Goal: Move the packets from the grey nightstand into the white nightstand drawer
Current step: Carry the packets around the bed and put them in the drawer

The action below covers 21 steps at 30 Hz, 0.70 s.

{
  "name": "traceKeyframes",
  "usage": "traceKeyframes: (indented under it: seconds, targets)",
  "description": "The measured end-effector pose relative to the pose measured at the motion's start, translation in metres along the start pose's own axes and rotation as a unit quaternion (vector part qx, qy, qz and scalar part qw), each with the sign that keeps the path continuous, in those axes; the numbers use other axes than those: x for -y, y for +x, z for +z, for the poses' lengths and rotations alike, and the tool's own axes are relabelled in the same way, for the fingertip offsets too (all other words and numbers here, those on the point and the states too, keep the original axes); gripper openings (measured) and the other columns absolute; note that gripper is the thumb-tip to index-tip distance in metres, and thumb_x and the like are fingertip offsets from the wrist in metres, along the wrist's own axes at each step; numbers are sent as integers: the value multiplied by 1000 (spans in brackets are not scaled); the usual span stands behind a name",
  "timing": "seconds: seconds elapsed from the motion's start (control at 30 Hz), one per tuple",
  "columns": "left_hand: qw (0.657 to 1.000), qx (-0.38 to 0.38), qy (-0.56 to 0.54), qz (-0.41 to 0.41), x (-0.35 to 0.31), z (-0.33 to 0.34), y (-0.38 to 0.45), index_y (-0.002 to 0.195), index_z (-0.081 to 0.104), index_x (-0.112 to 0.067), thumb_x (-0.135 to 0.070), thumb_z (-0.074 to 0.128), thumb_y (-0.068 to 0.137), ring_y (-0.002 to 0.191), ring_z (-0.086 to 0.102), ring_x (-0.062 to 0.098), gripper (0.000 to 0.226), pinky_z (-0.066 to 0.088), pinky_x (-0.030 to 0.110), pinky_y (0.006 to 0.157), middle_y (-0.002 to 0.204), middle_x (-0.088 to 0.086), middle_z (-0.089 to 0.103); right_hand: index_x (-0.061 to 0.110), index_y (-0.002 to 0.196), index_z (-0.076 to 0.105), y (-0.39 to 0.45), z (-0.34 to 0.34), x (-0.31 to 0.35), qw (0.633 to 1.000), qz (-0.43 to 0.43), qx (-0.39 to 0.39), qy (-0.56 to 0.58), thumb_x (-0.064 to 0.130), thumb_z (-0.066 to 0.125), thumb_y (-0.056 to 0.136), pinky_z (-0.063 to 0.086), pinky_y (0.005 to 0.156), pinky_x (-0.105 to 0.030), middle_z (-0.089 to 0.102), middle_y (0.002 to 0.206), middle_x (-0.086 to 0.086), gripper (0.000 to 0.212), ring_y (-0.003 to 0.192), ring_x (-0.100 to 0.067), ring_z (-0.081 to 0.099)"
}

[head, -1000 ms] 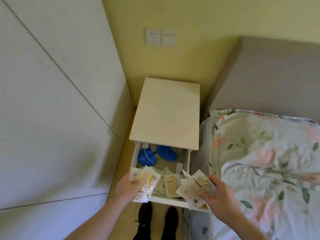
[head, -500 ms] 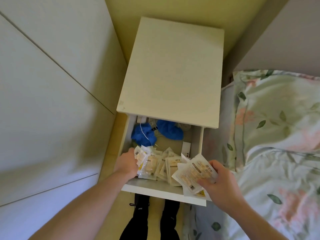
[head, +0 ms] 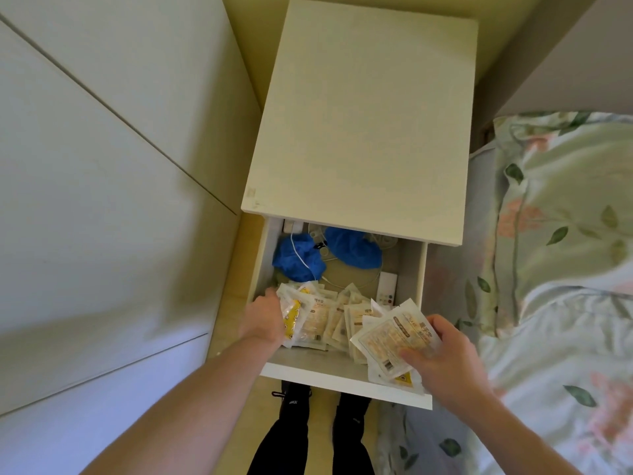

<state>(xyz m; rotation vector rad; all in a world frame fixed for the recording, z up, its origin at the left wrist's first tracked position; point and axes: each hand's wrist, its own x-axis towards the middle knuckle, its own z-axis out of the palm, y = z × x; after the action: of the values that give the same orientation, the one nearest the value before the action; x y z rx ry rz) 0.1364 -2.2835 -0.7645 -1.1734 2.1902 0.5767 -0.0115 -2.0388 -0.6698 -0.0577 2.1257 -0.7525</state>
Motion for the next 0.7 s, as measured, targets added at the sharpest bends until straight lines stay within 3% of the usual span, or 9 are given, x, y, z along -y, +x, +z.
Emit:
traceKeyframes:
  seconds: [0.1, 0.2, 0.27, 0.37, 0.47, 0.53, 0.63, 0.7]
  targets:
    - [1000, -12, -15, 12, 1, -9, -11, 120, 49, -17, -18, 71, 92, 96, 67, 24, 35, 54, 31, 72, 107, 3, 67, 28, 96, 61, 0, -3, -2, 1000, 10, 1, 22, 13, 81, 86, 49, 47, -13, 72, 97, 17, 27, 86, -7, 71]
    - [996, -48, -60, 50, -1, -18, -23, 115, 46, -20, -18, 61, 97, 74, 62, 12, 24, 54, 29, 58, 90, -7, 61, 23, 98, 65, 0, -8, -3, 997, 25, 16, 72, 10, 83, 84, 57, 56, -20, 76, 94, 12, 26, 85, -5, 74]
    - [987, -28, -130, 87, -5, -18, -29, 114, 46, -26, -22, 57, 97, 73, 65, 7, 20, 59, 30, 55, 95, -10, 65, 20, 101, 67, 0, -10, -5, 993, 36, 33, 111, 7, 84, 82, 62, 66, -26, 79, 94, 8, 28, 86, -7, 76]
    - [948, 79, -299, 75, -22, -17, -38, 120, 49, -31, -36, 53, 91, 87, 72, 14, 30, 64, 42, 71, 104, -8, 73, 11, 110, 68, 2, -15, -10, 969, 55, 69, 231, -3, 79, 82, 64, 79, -39, 79, 102, -7, 33, 94, -23, 77]
    - [894, 131, -429, -13, -48, -15, -37, 126, 57, -23, -45, 54, 93, 106, 63, 18, 40, 52, 42, 95, 116, -5, 67, 6, 123, 64, 7, -21, -18, 924, 76, 123, 354, -2, 72, 82, 63, 85, -41, 75, 115, -19, 42, 106, -35, 74]
    - [875, 164, -451, -55, -61, -14, -33, 116, 63, -23, -54, 55, 95, 102, 60, 16, 38, 48, 39, 93, 110, -4, 66, 6, 128, 63, 11, -23, -25, 909, 85, 139, 384, 0, 68, 84, 62, 88, -39, 73, 120, -20, 45, 111, -36, 72]
    - [841, 279, -460, -56, -71, -7, -29, 117, 69, -28, -73, 55, 86, 94, 69, 14, 56, 50, 37, 95, 101, -7, 75, 5, 131, 60, 19, -16, -37, 904, 105, 140, 390, 0, 66, 88, 60, 93, -42, 72, 123, -20, 44, 114, -36, 70]
    - [793, 355, -493, -47, -74, -6, -33, 111, 73, -27, -66, 53, 93, 64, 68, 5, 47, 52, 26, 70, 79, -10, 77, 5, 131, 60, 24, -7, -44, 907, 117, 129, 383, 0, 66, 90, 61, 90, -40, 73, 121, -19, 42, 112, -35, 71]
